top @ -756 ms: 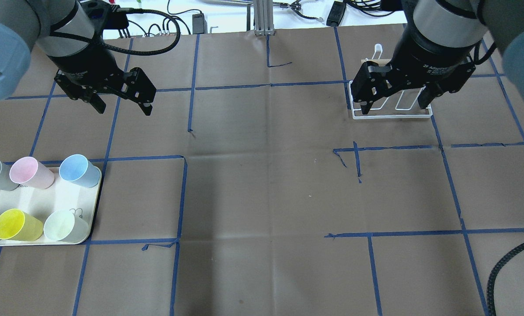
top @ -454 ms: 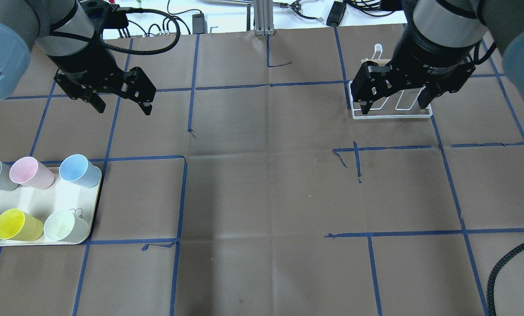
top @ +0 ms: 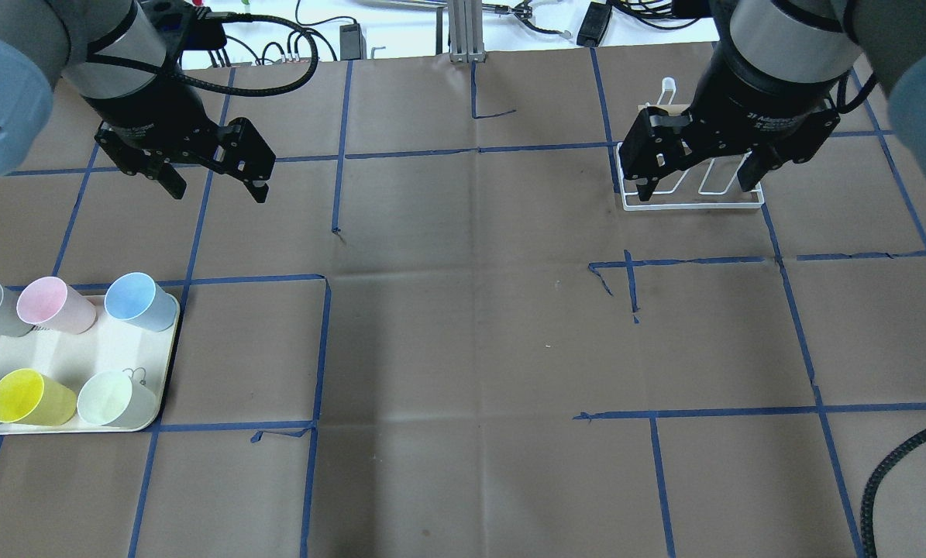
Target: Transfer IKEA cup to right arm and place on rack
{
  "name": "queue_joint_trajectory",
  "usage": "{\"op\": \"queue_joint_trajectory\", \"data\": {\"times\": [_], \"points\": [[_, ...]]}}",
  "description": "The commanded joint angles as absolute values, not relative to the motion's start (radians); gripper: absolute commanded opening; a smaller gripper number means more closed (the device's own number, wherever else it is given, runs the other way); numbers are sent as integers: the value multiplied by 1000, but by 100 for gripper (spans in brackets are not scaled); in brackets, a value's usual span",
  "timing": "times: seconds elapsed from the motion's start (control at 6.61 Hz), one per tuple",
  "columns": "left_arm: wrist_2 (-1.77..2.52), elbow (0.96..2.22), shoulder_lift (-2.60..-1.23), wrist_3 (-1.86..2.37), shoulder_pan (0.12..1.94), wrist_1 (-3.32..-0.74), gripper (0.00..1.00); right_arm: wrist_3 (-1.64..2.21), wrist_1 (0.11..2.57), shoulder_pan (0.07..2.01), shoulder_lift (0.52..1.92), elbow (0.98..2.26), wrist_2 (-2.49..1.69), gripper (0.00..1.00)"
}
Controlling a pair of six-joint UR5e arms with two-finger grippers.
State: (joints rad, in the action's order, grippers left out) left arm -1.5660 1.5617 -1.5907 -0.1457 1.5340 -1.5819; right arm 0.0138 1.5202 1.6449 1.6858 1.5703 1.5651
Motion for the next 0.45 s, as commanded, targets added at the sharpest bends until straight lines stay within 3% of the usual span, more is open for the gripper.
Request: {"op": "queue_joint_trajectory", "data": {"times": [0.0, 0.3], "points": [[-1568, 1563, -1588, -141, 1534, -1582, 100, 14, 1520, 1646, 1686, 1569, 1565, 100], [-1568, 1594, -1562, -103, 1529, -1556, 100, 14, 1520, 1644, 1686, 1569, 1565, 100]]}}
